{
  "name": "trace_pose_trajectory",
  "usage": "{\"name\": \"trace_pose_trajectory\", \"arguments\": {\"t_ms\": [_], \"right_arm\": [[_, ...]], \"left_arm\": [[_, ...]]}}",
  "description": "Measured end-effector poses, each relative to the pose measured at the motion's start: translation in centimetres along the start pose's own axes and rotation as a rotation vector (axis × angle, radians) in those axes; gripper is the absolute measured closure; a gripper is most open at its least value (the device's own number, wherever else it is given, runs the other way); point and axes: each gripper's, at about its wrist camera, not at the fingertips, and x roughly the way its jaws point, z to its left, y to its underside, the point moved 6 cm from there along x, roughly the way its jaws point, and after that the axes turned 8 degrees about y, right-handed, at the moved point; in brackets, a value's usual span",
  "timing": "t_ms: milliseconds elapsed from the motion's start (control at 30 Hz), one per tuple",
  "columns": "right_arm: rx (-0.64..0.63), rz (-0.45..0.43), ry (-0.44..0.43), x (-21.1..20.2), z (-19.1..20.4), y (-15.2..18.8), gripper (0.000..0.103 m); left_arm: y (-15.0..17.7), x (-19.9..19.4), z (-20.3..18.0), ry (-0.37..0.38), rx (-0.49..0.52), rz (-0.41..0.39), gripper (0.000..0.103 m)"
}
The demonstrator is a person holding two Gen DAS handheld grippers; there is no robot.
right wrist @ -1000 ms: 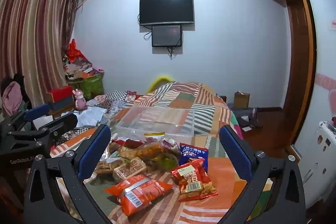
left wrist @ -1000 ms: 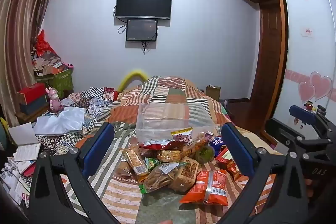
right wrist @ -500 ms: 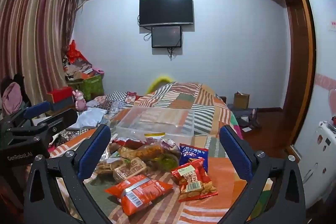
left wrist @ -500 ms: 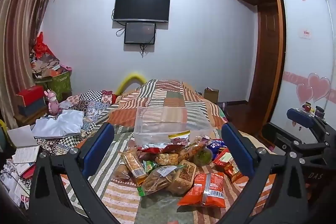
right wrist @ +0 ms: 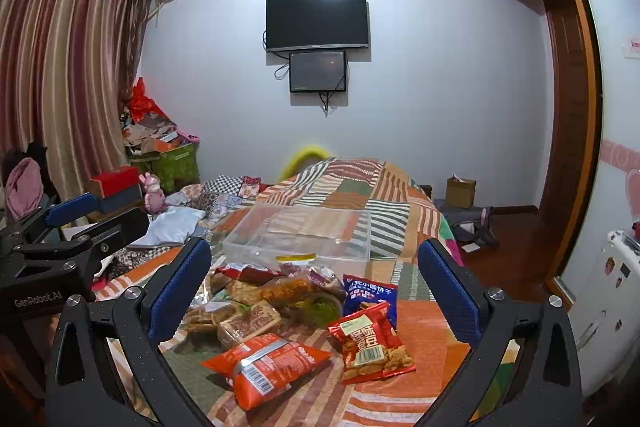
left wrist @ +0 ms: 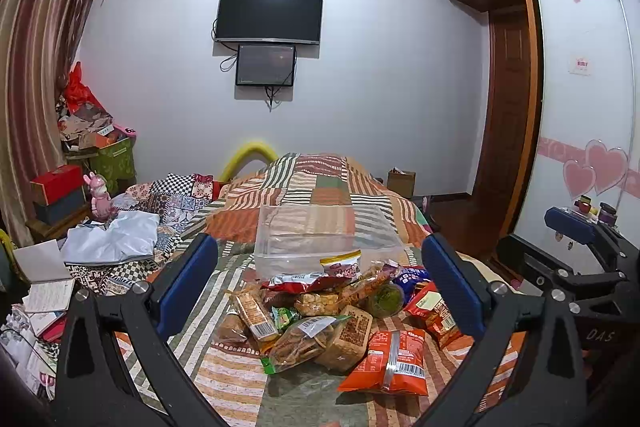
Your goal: Organize snacks
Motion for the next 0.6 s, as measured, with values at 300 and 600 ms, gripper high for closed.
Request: {"name": "trace_pose_trajectory", "arguments": {"t_ms": [300,600], "right_arm": [[-0.001,-0.001,-0.001,-0.23,0.28,-0.34,0.000],[0.006,-0.005,-0.002,-0.64,-0.20,-0.50,0.000]], "left_arm": [[0.02,-0.13,-0.01,0.003,0.004,-0.001,0.000],[-0.06,-0.32,0.01,0.009,0.004,-0.001,0.000]]}}
